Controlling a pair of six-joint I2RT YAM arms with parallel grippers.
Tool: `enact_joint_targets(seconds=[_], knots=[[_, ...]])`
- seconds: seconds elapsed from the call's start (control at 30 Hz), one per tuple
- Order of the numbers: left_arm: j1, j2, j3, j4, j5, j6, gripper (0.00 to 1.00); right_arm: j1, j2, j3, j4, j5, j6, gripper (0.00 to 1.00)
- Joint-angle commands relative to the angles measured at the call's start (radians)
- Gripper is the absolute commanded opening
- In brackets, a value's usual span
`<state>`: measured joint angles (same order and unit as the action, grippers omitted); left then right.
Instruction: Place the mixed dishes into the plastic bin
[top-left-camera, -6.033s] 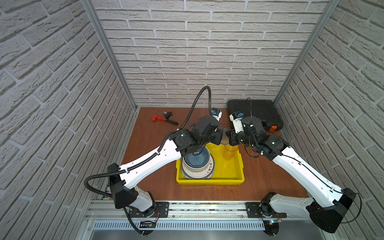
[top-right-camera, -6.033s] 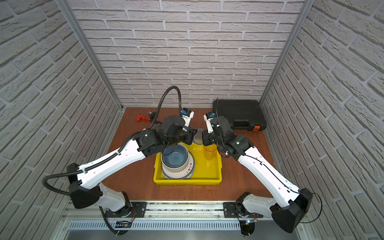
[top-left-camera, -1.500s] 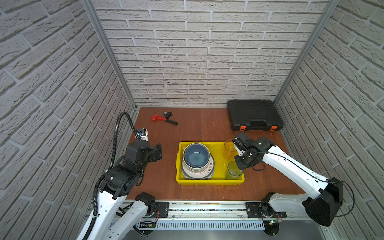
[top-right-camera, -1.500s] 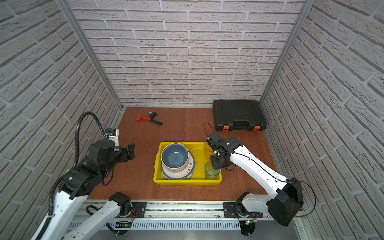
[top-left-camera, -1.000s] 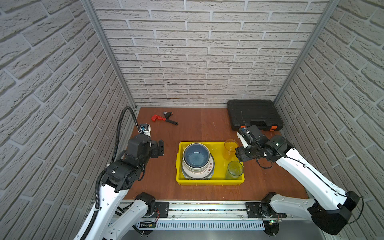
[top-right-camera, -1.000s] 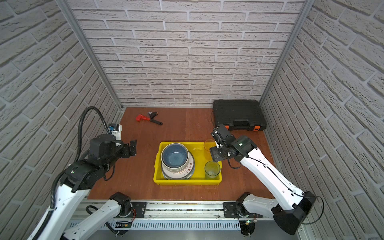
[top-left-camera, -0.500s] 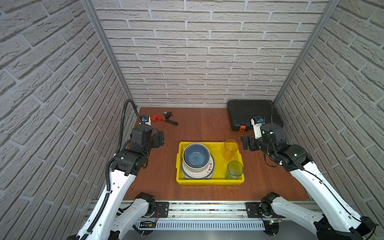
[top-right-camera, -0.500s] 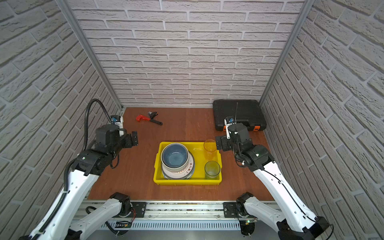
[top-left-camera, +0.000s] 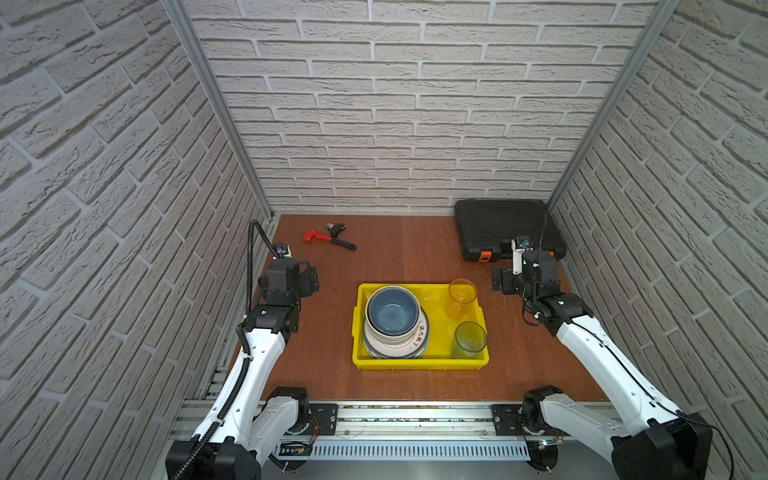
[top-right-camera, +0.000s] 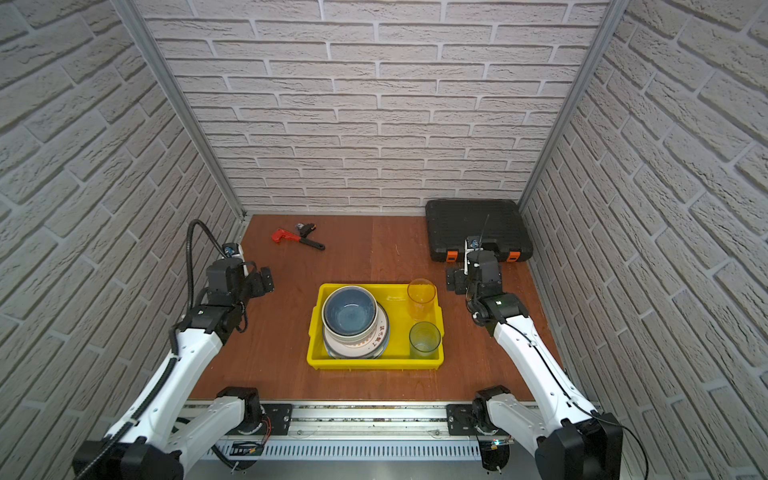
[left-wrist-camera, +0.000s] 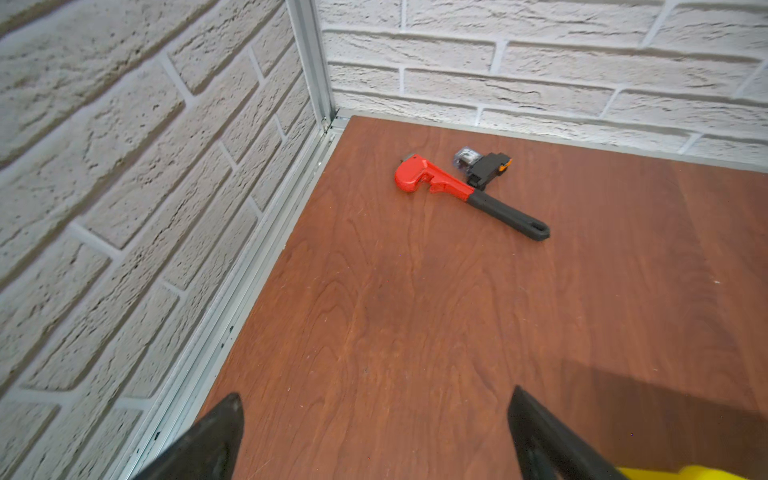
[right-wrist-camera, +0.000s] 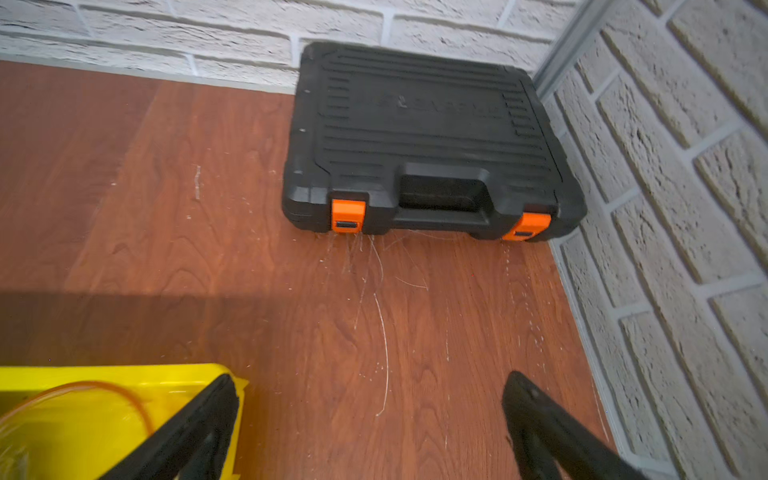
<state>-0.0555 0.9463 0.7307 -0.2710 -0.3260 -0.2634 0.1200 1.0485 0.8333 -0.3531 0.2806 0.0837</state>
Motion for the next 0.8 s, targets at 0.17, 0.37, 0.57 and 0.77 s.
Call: enact_joint_targets(seconds=[0.17,0.37,0.57,0.77], knots=[[0.048,0.074,-0.197,0.485,0.051,0.065,0.98,-0.116,0.073,-0.151,0.338,-0.063,0.072,1.0],[0.053,0.264,-0.311,0.77,0.004,0.148,0.98,-0.131,0.165,-0.238,0.5,-0.053,0.072,1.0],[0.056,0.424,-0.395,1.091,0.037,0.152,0.98,-0.134,0.231,-0.344,0.691,-0.025,0.091,1.0],[0.066,0.546,-0.4,1.224,0.064,0.162,0.98,-0.135,0.26,-0.386,0.816,-0.054,0.065,1.0]])
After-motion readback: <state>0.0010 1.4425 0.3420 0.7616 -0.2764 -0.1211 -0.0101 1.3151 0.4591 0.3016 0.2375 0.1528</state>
